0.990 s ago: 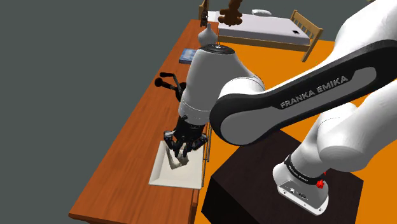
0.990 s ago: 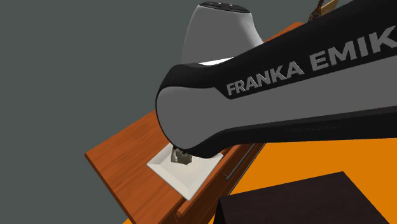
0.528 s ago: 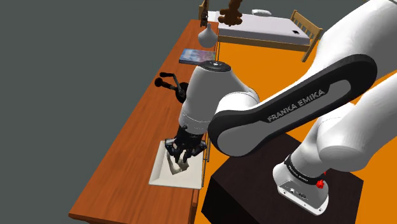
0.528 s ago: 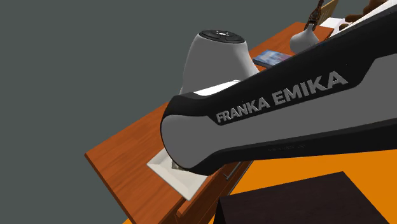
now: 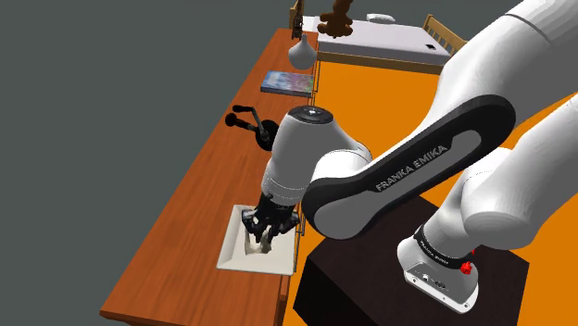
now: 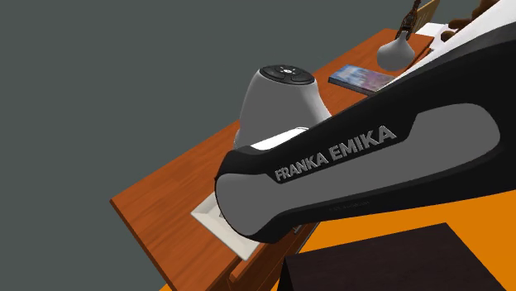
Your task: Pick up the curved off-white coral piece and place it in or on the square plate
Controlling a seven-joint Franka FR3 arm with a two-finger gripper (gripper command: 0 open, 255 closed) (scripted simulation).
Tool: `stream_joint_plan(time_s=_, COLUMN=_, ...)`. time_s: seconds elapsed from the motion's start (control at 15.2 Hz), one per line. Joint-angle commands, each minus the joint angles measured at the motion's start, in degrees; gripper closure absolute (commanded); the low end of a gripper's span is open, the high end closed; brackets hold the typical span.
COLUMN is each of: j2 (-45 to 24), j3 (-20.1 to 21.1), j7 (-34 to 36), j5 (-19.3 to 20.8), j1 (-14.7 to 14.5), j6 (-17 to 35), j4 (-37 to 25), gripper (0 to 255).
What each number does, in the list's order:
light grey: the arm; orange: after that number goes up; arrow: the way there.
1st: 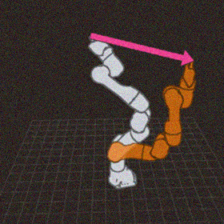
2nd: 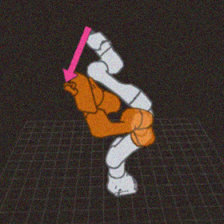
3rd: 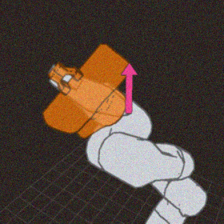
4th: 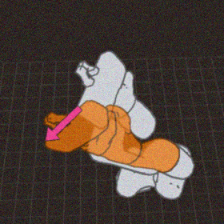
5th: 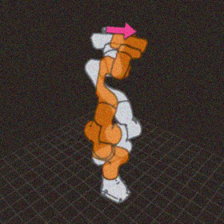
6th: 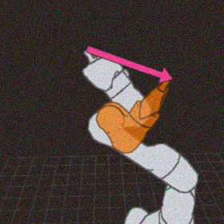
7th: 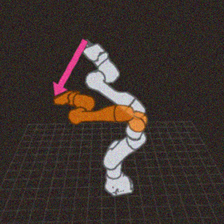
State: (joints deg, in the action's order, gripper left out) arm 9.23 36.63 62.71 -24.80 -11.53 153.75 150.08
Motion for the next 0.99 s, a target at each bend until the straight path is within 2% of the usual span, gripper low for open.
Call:
stream_joint_plan(time_s=0.0, j2=-0.3, j3=0.1, j7=0.1, j5=0.2, j1=0.0, j6=0.1, j4=-0.1, gripper=255)
stream_joint_plan(time_s=0.2, j2=-0.3, j3=0.1, j7=0.1, j5=0.2, j1=0.1, j6=0.1, j4=-0.1, gripper=255)
stream_joint_plan(time_s=0.26, j2=-0.3, j3=0.1, j7=0.1, j5=0.2, j1=0.0, j6=0.2, j4=-0.1, gripper=0)
stream_joint_plan(time_s=0.59, j2=-0.3, j3=0.1, j7=0.1, j5=0.2, j1=0.1, j6=0.1, j4=-0.1, gripper=0)
stream_joint_plan(time_s=0.86, j2=8.9, j3=-2.8, j7=-2.0, j5=-2.7, j1=-1.1, j6=-9.6, j4=-0.7, gripper=0)
stream_joint_plan(time_s=0.92, j2=8.9, j3=-2.9, j7=-2.0, j5=-2.7, j1=-1.2, j6=-9.6, j4=-0.7, gripper=0)
